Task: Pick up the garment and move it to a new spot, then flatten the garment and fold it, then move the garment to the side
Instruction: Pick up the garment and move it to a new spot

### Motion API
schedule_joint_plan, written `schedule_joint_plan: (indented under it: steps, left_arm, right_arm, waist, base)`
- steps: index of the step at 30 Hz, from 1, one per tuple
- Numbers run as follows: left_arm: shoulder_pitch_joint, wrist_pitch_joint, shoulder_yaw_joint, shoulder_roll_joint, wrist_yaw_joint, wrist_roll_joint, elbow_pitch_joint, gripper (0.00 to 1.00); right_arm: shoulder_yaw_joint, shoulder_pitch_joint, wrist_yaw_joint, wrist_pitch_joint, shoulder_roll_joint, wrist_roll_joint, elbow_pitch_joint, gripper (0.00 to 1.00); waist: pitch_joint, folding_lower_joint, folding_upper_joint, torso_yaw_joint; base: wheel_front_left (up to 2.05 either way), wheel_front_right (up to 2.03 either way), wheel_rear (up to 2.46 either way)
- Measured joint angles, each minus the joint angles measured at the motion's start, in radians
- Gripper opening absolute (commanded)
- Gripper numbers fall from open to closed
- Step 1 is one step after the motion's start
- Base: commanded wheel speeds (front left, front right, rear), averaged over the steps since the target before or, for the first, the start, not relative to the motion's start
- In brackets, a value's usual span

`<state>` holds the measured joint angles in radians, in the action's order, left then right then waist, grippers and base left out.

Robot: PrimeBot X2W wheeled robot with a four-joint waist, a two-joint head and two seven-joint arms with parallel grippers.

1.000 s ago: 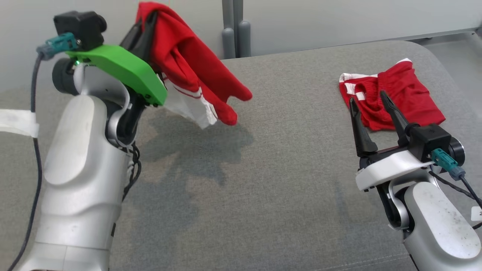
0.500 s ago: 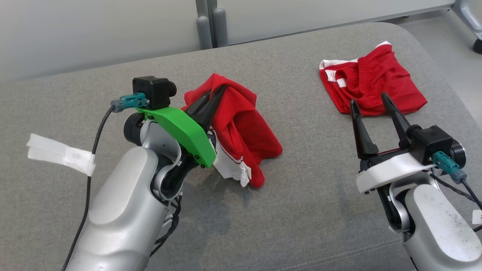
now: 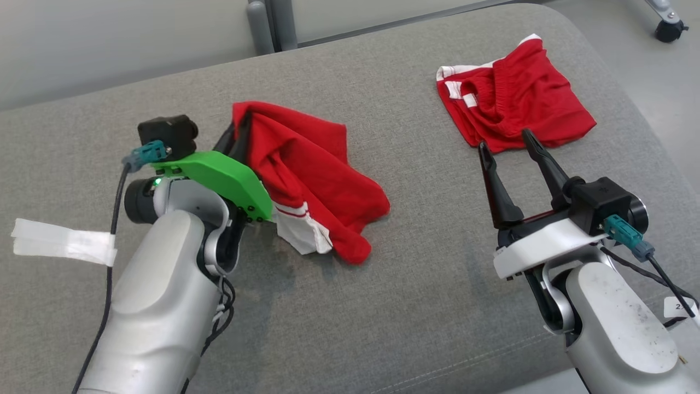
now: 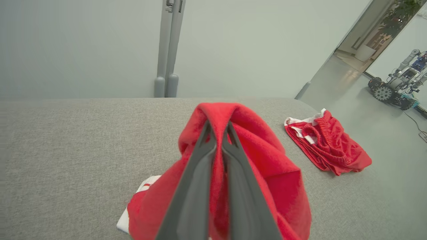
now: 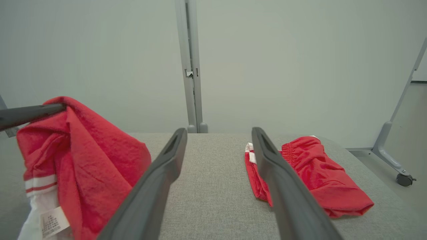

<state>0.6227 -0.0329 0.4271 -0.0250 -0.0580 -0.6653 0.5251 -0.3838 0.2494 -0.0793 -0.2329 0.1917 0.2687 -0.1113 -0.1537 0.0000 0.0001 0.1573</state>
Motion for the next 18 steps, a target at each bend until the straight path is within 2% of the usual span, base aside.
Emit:
schedule_joint_plan:
  steps: [4, 8, 11, 12, 14, 15, 16, 17, 18]
  left_arm:
    - [0.037, -0.035, -0.040, -0.012, -0.039, 0.021, 0.066, 0.00]
    - [0.042, -0.049, -0.070, -0.053, -0.041, 0.028, 0.138, 0.00]
    - [0.043, -0.066, -0.073, -0.053, -0.042, 0.031, 0.181, 0.00]
    - [0.044, -0.067, -0.075, -0.049, -0.046, 0.031, 0.190, 0.11]
    - [0.048, -0.081, -0.079, -0.042, -0.049, 0.031, 0.214, 0.40]
    - [0.051, -0.086, -0.081, -0.040, -0.049, 0.031, 0.224, 0.49]
    - [0.054, -0.092, -0.083, -0.037, -0.049, 0.031, 0.236, 0.79]
    - [0.056, -0.098, -0.085, -0.034, -0.049, 0.031, 0.244, 1.00]
    - [0.056, -0.104, -0.086, -0.030, -0.049, 0.031, 0.251, 1.00]
  right_arm:
    - [-0.006, 0.015, 0.005, -0.001, -0.004, 0.000, -0.005, 1.00]
    - [-0.008, 0.021, 0.008, -0.003, -0.006, 0.000, -0.013, 1.00]
    - [-0.003, 0.028, 0.008, -0.005, -0.005, 0.000, -0.023, 1.00]
    - [-0.003, 0.029, 0.008, -0.005, -0.005, 0.000, -0.025, 1.00]
    - [-0.005, 0.029, 0.008, -0.006, -0.006, 0.000, -0.030, 1.00]
    - [-0.006, 0.029, 0.009, -0.006, -0.007, 0.000, -0.032, 1.00]
    - [-0.007, 0.030, 0.009, -0.006, -0.008, 0.000, -0.035, 1.00]
    - [-0.007, 0.030, 0.009, -0.006, -0.009, 0.000, -0.037, 1.00]
    - [-0.006, 0.030, 0.009, -0.006, -0.009, 0.000, -0.041, 1.00]
  waist:
    - [-0.017, 0.0000, 0.0000, 0.024]
    - [-0.034, 0.0000, 0.0000, 0.045]
    - [-0.046, 0.0000, 0.0000, 0.053]
    - [-0.049, 0.0000, 0.0000, 0.055]
    - [-0.052, 0.0000, 0.0000, 0.057]
    - [-0.053, 0.0000, 0.0000, 0.057]
    - [-0.053, 0.0000, 0.0000, 0.057]
    - [-0.053, 0.0000, 0.0000, 0.056]
    - [-0.052, 0.0000, 0.0000, 0.055]
  base:
    - [0.00, 0.00, 0.00]
    - [0.00, 0.00, 0.00]
    - [0.00, 0.00, 0.00]
    - [0.00, 0.00, 0.00]
    - [0.00, 0.00, 0.00]
    - [0.00, 0.00, 0.00]
    - [0.00, 0.00, 0.00]
    - [0.00, 0.00, 0.00]
    - [0.00, 0.00, 0.00]
